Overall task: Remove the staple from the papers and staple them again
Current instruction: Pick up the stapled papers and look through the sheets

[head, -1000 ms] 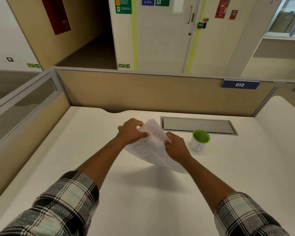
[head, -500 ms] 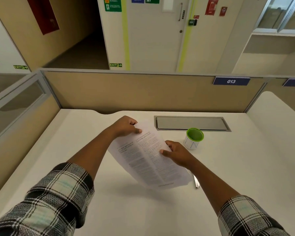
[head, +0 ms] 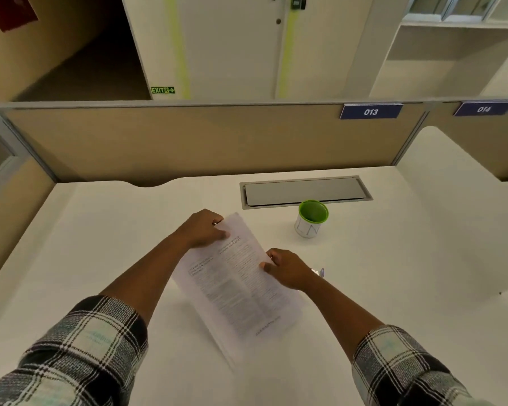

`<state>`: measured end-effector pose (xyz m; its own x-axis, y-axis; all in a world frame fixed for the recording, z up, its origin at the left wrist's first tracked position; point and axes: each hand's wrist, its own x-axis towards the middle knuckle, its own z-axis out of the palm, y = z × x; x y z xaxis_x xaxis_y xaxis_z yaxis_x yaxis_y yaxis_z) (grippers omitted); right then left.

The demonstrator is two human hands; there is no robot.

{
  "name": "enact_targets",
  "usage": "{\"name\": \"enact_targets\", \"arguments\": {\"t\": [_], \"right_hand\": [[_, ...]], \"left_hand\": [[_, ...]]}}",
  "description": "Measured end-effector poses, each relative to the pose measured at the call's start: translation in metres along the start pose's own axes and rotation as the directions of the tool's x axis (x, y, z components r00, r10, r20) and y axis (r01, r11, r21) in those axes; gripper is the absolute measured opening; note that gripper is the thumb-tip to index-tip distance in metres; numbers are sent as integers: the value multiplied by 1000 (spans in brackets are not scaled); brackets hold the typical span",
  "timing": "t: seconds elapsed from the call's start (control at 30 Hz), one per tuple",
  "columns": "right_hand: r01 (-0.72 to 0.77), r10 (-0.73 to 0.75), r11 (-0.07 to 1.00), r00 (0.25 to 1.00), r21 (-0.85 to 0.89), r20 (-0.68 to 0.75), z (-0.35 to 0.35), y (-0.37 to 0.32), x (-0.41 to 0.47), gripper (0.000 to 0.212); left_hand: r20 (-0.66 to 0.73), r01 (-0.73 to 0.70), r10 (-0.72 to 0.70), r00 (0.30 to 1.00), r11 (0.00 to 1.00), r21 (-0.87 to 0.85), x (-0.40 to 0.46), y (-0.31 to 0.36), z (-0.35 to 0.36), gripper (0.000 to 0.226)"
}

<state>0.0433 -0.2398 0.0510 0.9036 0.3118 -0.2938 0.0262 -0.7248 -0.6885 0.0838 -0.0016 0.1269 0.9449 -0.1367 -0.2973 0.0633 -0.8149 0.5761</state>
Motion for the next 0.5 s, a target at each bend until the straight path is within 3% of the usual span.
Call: {"name": "enact_targets", "arguments": {"t": [0.1,0.23,0.3,0.4,0.5], "right_hand": [[-72,74,997,990,16,-123,-7,29,-7,17],[-237,225,971,934,-11,-277,-25,70,-20,20],[-360,329,932,884,-35,-332,-31,91,-25,21],[-515,510,853,783,89,-356,-32,105,-31,21],[-547,523,837,792,13,-315,-21,110,-28,48]], "left_hand": [[-32,-53,54,998,998,13,4,-1,17,31],[-33,-74,74,997,997,-2,8,-1,32,38],[-19,-65,65,998,998,3,11,-3,38,37],[-28,-55,55,998,999,-2,16,-7,46,31],[-46,-37,36,998,999,-6,19,-11,54,26]]}}
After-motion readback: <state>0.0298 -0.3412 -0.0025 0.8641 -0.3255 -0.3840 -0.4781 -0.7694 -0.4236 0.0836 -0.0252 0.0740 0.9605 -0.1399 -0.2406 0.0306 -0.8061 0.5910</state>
